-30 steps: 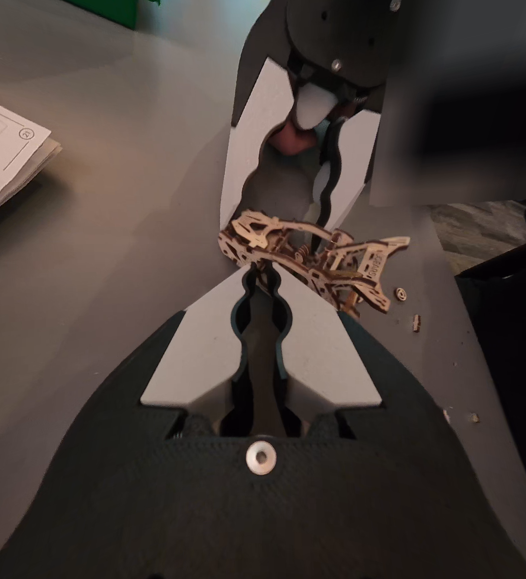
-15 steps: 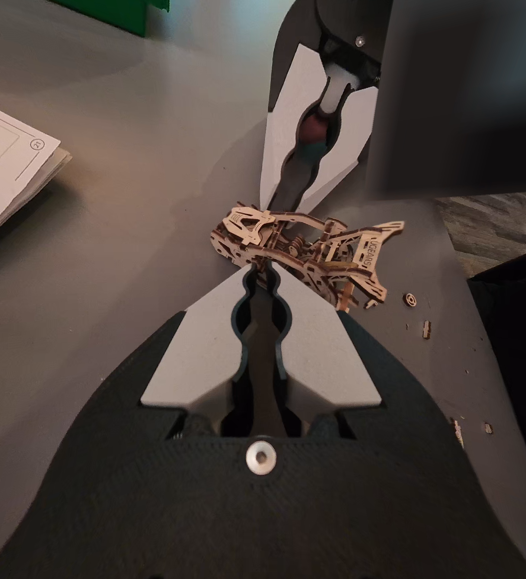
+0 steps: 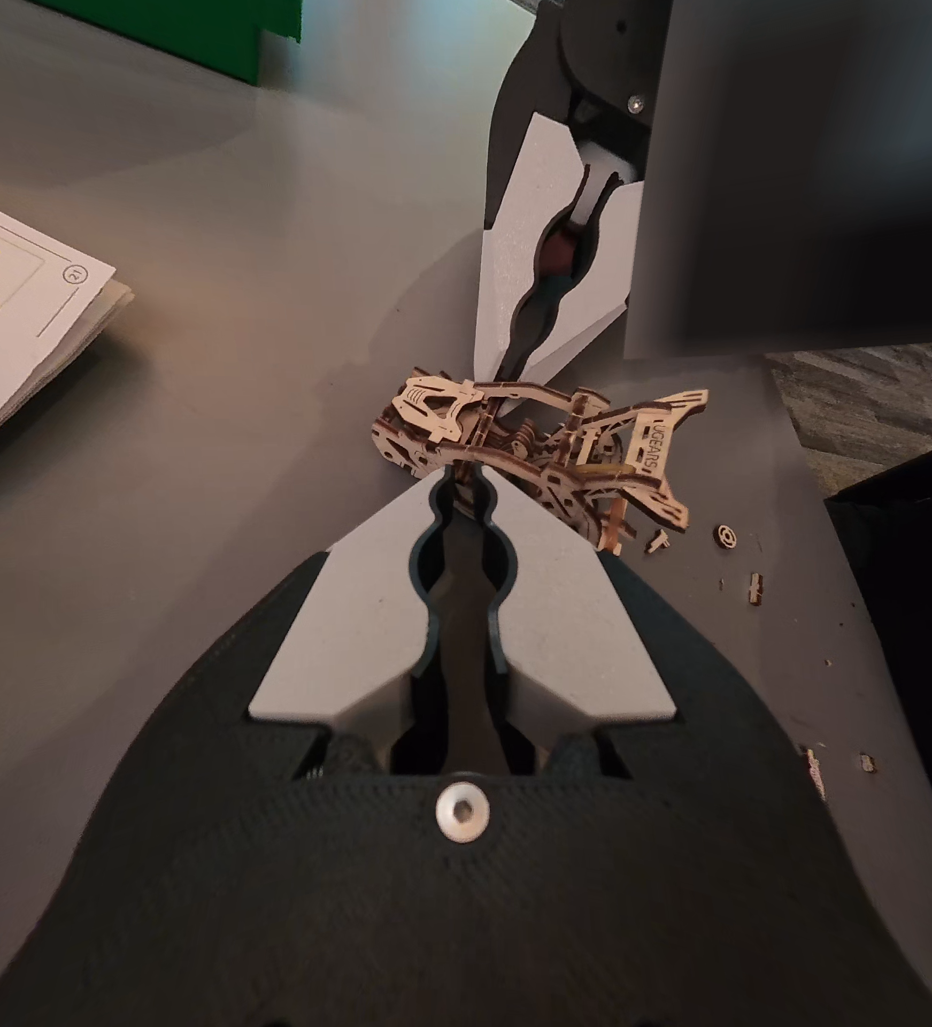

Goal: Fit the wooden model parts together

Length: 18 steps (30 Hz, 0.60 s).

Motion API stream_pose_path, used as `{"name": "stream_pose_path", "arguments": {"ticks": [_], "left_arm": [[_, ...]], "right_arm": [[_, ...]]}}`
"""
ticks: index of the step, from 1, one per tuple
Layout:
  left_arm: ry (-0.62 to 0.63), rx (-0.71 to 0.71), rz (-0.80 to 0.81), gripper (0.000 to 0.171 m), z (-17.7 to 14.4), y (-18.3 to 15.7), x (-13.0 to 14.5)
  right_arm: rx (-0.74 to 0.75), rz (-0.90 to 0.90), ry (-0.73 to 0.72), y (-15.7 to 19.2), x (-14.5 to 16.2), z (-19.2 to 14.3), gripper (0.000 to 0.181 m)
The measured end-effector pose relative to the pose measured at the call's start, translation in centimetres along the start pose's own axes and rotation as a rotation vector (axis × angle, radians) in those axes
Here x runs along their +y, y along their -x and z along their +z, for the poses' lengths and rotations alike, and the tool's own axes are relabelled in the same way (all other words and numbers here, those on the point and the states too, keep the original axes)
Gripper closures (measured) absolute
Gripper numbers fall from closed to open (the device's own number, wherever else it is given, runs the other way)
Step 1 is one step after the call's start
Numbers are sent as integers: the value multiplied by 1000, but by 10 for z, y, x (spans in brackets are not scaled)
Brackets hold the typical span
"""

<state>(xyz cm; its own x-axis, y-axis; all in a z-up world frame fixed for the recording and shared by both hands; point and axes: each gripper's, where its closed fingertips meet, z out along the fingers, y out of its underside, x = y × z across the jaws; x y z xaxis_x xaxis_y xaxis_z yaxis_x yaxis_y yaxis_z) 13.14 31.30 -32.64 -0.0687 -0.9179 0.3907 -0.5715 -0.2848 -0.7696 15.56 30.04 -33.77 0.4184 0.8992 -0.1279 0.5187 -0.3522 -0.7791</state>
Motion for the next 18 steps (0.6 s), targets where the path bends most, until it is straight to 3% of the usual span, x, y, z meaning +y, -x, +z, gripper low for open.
{"name": "stream_pose_path", "arguments": {"ticks": [6,13,18], "left_arm": [[-10,24,2,160,-2,-2,-2],[85,46,23,128,2,5,3],[153,91,109,124,6,10,3]], "right_arm": [[-36,57,-4,1,1,-2,181],[-59,90,1,1,2,-2,181],[-64,101,0,0,1,-2,181]]}}
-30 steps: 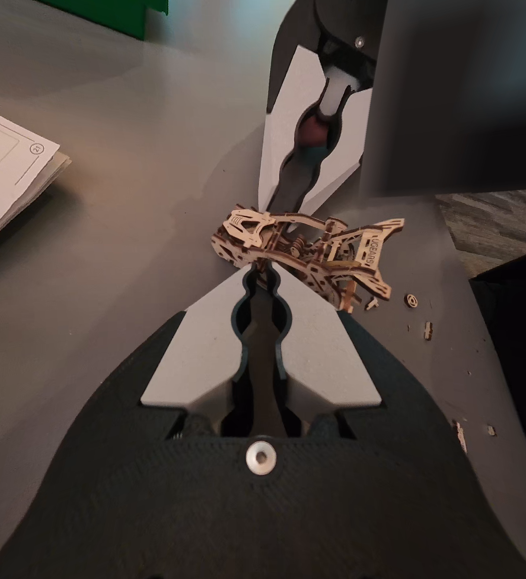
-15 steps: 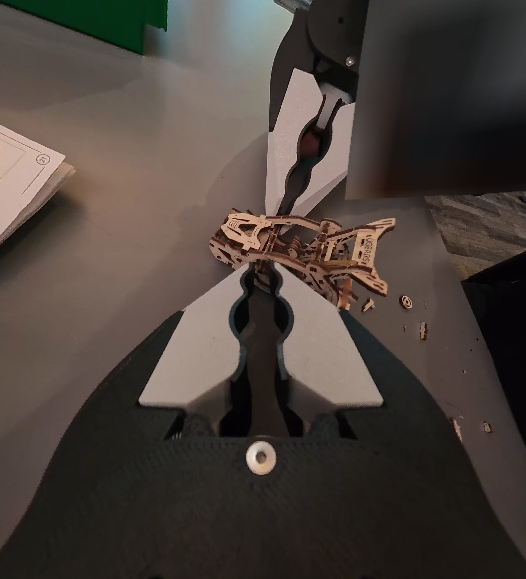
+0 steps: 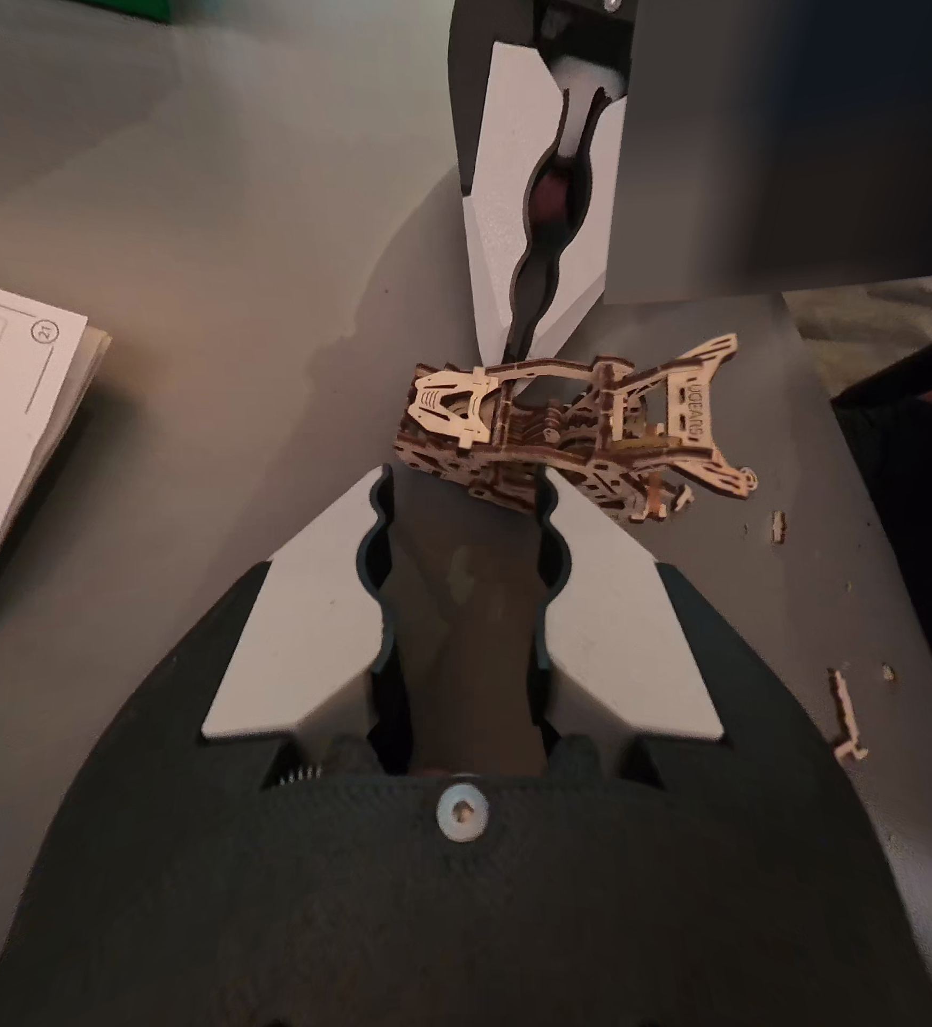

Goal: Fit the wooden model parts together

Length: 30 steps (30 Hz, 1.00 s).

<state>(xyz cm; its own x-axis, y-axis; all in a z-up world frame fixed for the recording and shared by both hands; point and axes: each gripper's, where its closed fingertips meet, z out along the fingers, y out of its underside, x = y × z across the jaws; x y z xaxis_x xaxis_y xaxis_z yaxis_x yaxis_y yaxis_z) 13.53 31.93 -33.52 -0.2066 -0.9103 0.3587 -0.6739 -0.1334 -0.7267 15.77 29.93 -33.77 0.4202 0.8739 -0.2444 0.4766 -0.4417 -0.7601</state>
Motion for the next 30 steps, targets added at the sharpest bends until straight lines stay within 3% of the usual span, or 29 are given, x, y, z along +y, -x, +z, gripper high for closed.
{"name": "stream_pose_path", "arguments": {"ticks": [11,13,15,17,19,24,30], "left_arm": [[95,139,103,130,5,3,0],[96,127,121,136,6,5,1],[82,162,113,162,5,-1,1],[71,152,123,164,5,-2,2],[72,160,93,162,5,-2,2],[69,138,54,139,6,0,1],[61,57,56,133,6,6,0]], "right_arm": [[-8,16,0,-1,0,0,181],[-12,20,-5,0,0,-1,181],[-8,32,-10,-2,-1,-2,180],[-7,34,-10,-2,0,-2,180],[-7,35,-9,-2,0,-2,181],[-7,40,-7,-3,0,-2,181],[-1,55,-11,-4,0,-2,181]]}}
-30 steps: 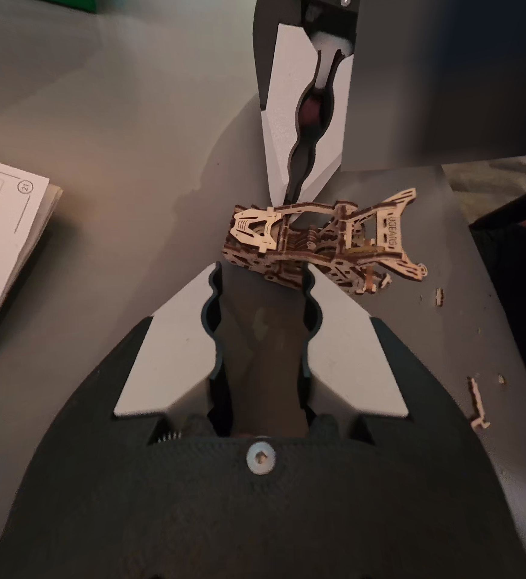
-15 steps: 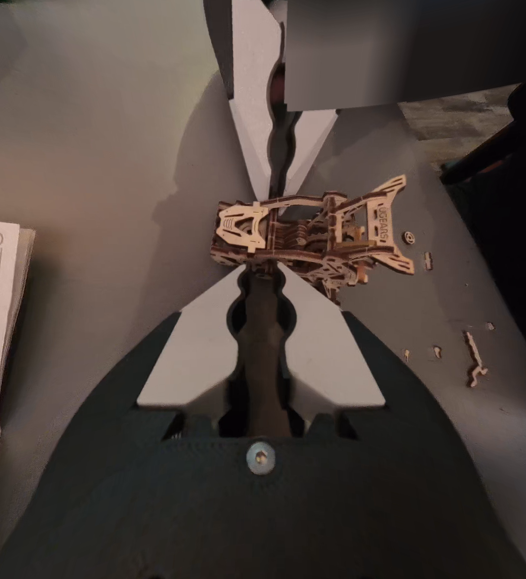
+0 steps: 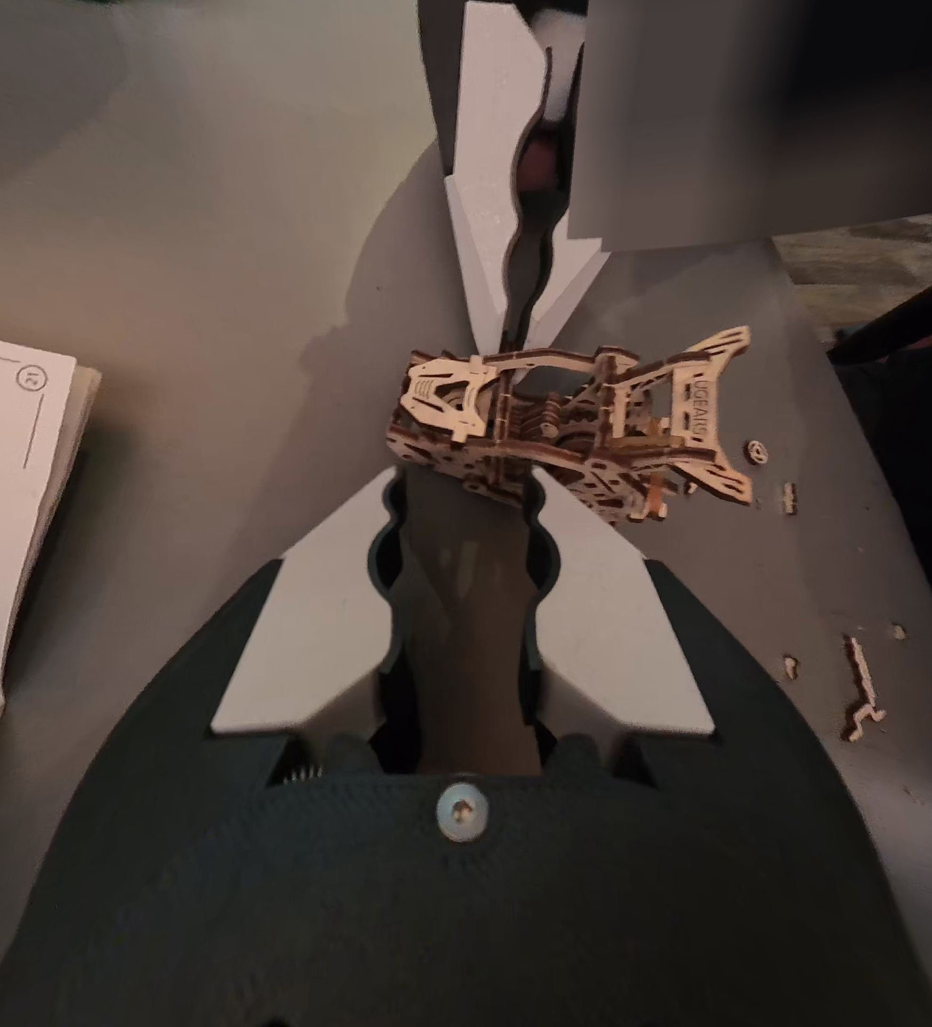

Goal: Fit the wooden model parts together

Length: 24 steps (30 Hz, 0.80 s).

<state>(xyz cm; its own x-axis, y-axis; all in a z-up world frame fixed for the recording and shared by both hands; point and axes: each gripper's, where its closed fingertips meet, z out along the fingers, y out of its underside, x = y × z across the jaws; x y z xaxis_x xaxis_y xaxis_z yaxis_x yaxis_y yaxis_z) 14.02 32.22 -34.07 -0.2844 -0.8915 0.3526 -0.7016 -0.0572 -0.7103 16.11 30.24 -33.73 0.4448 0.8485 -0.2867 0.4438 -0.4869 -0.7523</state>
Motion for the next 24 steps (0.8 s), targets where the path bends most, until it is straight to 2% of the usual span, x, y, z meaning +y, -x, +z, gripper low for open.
{"name": "stream_pose_path", "arguments": {"ticks": [4,9,10,12,24], "left_arm": [[-19,-22,-5,114,0,8,-3],[6,27,44,107,3,6,-6],[12,52,45,109,4,5,-7],[37,118,30,124,6,-2,-4],[13,87,14,132,8,-2,-7]], "right_arm": [[-11,15,-1,1,0,0,181],[-18,17,5,1,1,-1,181],[-20,19,5,1,1,-1,181],[-19,17,5,0,1,-2,181],[-44,21,9,3,3,-4,181]]}}
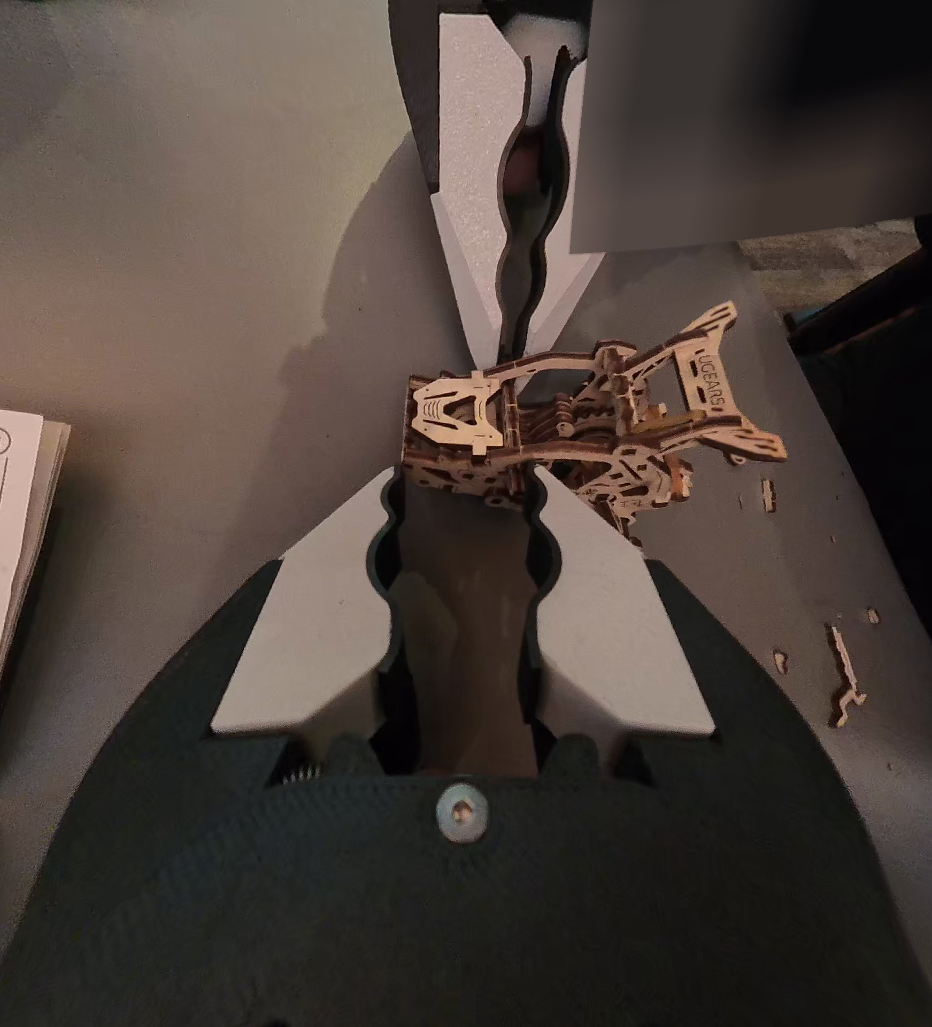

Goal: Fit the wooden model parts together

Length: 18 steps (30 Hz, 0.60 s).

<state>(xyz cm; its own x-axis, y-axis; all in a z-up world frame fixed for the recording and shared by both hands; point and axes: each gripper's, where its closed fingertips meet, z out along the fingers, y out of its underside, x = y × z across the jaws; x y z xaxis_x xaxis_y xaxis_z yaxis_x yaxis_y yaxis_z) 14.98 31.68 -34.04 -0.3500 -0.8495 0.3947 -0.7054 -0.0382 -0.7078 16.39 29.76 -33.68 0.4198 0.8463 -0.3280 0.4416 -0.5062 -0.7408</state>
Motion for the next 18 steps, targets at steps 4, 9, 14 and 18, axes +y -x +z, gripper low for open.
{"name": "stream_pose_path", "arguments": {"ticks": [4,9,14,18], "left_arm": [[-13,-18,-18,132,1,-1,-1],[-28,-39,-57,133,1,-2,0],[-65,-44,-118,135,-1,-5,-1],[-110,-56,-128,136,-3,-9,-3]], "right_arm": [[-10,12,0,1,1,-1,181],[-43,70,-11,1,0,-3,180],[-14,47,-8,-3,2,-6,156],[0,53,-26,-7,1,-10,144]]}}
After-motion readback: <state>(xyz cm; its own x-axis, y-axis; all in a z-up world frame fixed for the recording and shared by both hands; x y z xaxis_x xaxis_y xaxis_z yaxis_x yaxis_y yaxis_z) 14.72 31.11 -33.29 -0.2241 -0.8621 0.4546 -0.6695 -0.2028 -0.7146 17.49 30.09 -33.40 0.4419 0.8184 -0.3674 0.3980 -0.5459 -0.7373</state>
